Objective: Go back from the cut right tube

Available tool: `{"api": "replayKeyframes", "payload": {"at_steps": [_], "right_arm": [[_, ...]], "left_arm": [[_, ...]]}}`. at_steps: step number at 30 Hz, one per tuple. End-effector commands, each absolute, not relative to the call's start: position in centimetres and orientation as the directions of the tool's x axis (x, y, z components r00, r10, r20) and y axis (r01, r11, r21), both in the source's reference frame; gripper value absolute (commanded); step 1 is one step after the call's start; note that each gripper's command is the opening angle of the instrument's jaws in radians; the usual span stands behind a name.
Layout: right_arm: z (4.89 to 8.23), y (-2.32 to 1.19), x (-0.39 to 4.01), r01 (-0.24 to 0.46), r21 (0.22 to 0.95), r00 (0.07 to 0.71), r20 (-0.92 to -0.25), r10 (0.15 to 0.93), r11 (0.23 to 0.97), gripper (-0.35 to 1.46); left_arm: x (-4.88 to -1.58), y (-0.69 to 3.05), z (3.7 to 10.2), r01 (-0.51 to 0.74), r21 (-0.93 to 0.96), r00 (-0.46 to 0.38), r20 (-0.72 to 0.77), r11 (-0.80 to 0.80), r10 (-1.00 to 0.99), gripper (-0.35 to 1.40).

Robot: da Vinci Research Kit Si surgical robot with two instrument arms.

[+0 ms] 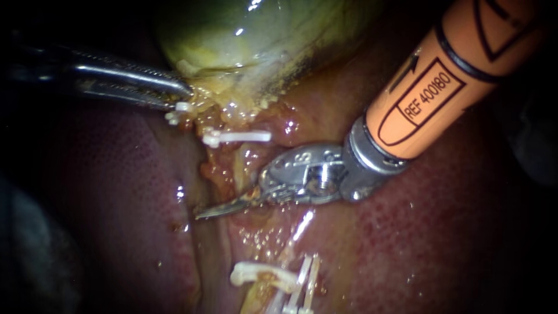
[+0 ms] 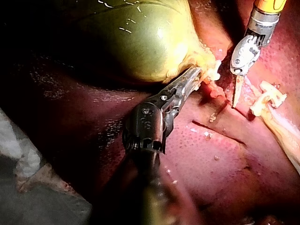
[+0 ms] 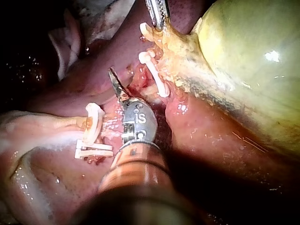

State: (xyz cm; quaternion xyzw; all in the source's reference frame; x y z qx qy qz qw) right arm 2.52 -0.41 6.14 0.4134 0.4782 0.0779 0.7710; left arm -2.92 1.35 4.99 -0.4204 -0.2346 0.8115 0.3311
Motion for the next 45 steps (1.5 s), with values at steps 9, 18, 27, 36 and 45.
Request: {"api": "replayKeyframes", "payload": {"at_steps": [9,18,27,36,45], "right_arm": [[6.01,-0.54,2.59,0.115,0.706,0.500,-0.649,0.574,0.699,1.33],[5.97,-0.57,2.37,0.056,0.703,0.489,-0.638,0.595,0.709,1.41],[5.81,-0.58,1.68,-0.102,0.483,0.509,-0.726,0.463,0.869,1.40],[5.68,-0.28,1.11,-0.120,0.317,0.642,-0.698,0.317,0.941,1.43],[5.60,-0.08,0.75,-0.140,0.270,0.686,-0.667,0.290,0.953,1.45]], "left_arm": [[-2.91,1.36,5.00,-0.339,-0.659,-0.428,-0.527,-0.671,0.734,-0.35],[-2.89,1.35,5.00,-0.338,-0.659,-0.428,-0.528,-0.671,0.734,-0.35],[-2.88,1.37,5.03,-0.340,-0.658,-0.428,-0.528,-0.672,0.734,-0.35],[-2.87,1.37,5.03,-0.339,-0.658,-0.428,-0.528,-0.672,0.733,-0.35],[-2.88,1.36,5.06,-0.340,-0.656,-0.428,-0.529,-0.673,0.733,-0.35]]}}
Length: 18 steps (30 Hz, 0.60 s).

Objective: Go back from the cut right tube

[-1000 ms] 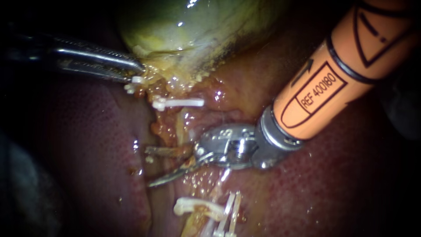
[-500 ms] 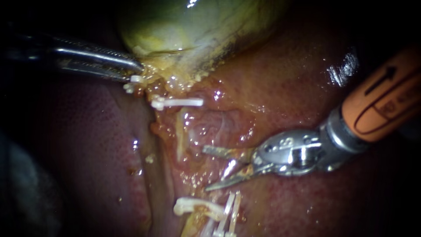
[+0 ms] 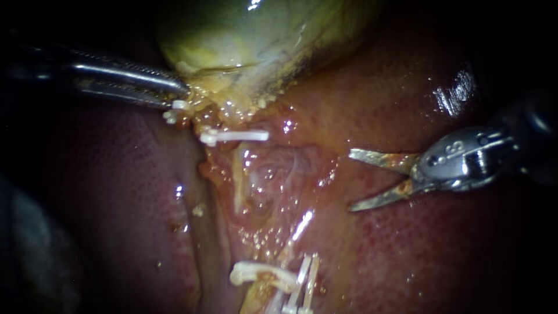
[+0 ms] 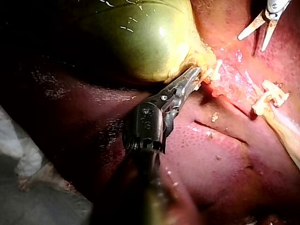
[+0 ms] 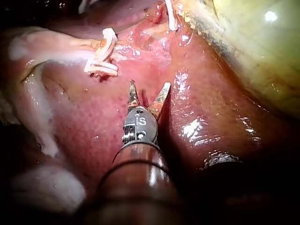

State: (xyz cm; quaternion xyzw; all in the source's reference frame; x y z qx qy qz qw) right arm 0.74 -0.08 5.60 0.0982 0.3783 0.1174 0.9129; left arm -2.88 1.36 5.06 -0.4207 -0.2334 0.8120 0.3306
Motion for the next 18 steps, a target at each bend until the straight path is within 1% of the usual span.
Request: {"api": "replayKeyframes", "payload": {"at_steps": [1,3,7,14,18], "right_arm": [[5.60,-0.08,0.74,-0.140,0.271,0.688,-0.666,0.290,0.953,1.45],[5.60,-0.08,0.74,-0.133,0.274,0.688,-0.666,0.288,0.952,1.45],[5.61,-0.08,0.74,-0.097,0.305,0.678,-0.677,0.287,0.947,1.45],[5.61,-0.08,0.74,-0.093,0.309,0.677,-0.678,0.287,0.947,1.45],[5.61,-0.07,0.74,-0.090,0.310,0.676,-0.679,0.287,0.946,1.45]], "left_arm": [[-2.89,1.36,5.09,-0.341,-0.656,-0.428,-0.530,-0.674,0.732,-0.35],[-2.90,1.35,5.14,-0.341,-0.653,-0.428,-0.532,-0.676,0.731,-0.35],[-2.96,1.30,5.34,-0.343,-0.642,-0.432,-0.541,-0.686,0.722,-0.35],[-3.12,1.24,5.72,-0.339,-0.659,-0.428,-0.528,-0.672,0.734,-0.35],[-3.17,1.18,5.83,-0.335,-0.662,-0.429,-0.526,-0.671,0.734,-0.35]]}}
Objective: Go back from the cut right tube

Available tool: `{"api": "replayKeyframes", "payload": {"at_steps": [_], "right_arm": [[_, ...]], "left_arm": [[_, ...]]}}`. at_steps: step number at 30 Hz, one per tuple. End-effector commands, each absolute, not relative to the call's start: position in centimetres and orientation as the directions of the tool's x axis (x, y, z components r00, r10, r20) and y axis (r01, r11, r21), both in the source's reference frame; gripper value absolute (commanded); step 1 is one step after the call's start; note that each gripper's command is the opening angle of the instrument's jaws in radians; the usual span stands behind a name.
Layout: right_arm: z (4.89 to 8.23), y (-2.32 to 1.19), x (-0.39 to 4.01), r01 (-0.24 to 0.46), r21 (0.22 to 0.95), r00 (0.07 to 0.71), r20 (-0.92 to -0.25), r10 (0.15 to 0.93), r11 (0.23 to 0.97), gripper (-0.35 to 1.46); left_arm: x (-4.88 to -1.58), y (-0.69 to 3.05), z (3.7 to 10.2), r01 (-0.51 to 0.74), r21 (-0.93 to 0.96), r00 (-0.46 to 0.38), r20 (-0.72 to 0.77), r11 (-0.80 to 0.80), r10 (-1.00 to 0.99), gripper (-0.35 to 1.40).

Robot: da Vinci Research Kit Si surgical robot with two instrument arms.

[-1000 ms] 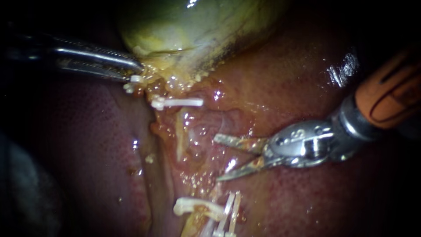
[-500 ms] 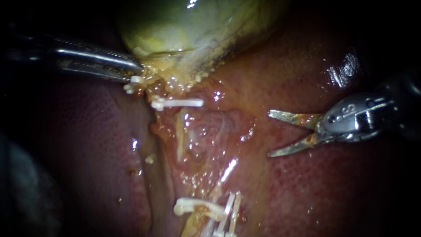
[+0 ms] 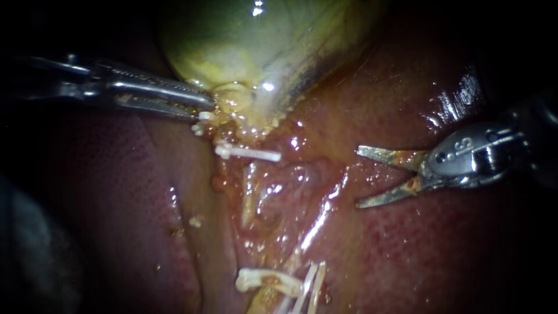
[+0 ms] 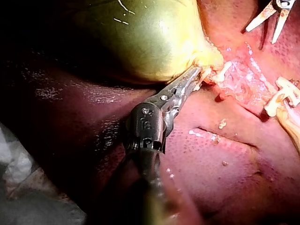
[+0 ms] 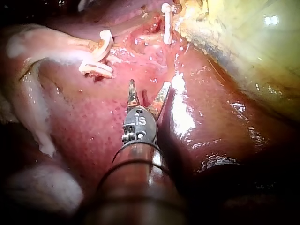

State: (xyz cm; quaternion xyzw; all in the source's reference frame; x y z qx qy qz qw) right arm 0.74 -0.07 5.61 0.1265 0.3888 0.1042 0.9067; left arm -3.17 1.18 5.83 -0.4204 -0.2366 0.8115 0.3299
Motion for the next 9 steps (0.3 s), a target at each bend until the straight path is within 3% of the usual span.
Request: {"api": "replayKeyframes", "payload": {"at_steps": [1,9], "right_arm": [[5.61,-0.07,0.74,-0.090,0.310,0.676,-0.679,0.287,0.946,1.45],[5.61,-0.05,0.75,-0.043,0.315,0.669,-0.696,0.262,0.948,1.38]], "left_arm": [[-3.18,1.17,5.84,-0.335,-0.662,-0.429,-0.527,-0.671,0.734,-0.35],[-3.16,1.17,5.82,-0.330,-0.664,-0.431,-0.526,-0.671,0.733,-0.35]]}}
